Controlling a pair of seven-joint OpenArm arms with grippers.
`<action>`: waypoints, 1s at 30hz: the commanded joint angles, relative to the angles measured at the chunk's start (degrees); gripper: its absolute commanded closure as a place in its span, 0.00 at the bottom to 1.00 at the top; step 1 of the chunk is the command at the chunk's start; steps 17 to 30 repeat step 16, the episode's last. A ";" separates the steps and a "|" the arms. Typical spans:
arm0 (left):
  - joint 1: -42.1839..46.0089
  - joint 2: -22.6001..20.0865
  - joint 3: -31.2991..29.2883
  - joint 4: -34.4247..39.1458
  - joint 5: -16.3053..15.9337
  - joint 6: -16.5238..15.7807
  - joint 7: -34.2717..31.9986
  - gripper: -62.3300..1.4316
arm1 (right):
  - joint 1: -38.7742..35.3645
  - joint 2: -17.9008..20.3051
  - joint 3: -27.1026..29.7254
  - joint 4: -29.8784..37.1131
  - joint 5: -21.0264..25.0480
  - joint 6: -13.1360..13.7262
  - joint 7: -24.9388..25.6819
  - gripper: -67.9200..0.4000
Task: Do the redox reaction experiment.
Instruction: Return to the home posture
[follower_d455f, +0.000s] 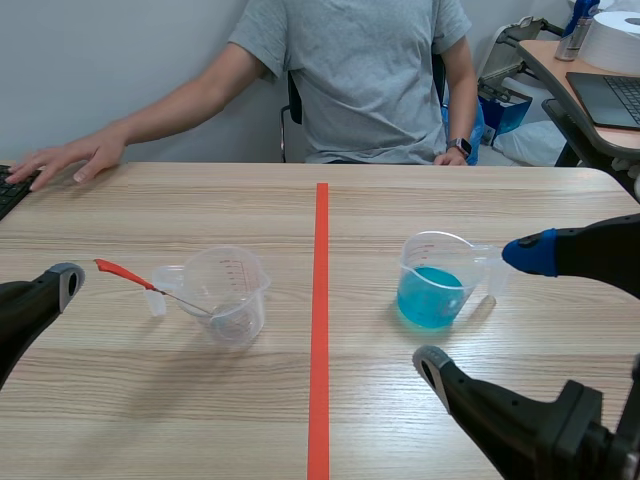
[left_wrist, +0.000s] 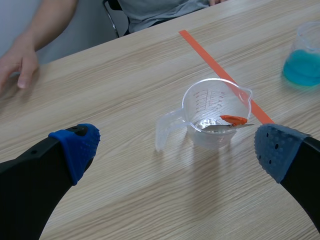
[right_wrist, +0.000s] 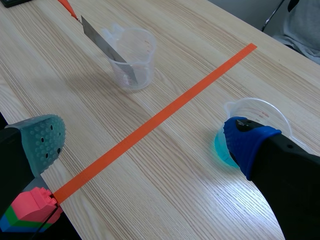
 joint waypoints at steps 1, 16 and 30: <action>-0.02 0.26 -0.07 0.24 -0.17 0.13 -0.81 0.00 | 0.68 -0.22 -0.13 0.20 0.44 -0.02 0.85 0.00; -0.02 0.26 -0.07 0.24 -0.17 0.13 -0.79 0.00 | 0.68 -0.20 -0.11 0.20 0.42 -0.02 0.42 0.00; -0.02 0.26 -0.07 0.24 -0.17 0.13 -0.79 0.00 | 0.68 -0.20 -0.11 0.20 0.42 -0.02 0.42 0.00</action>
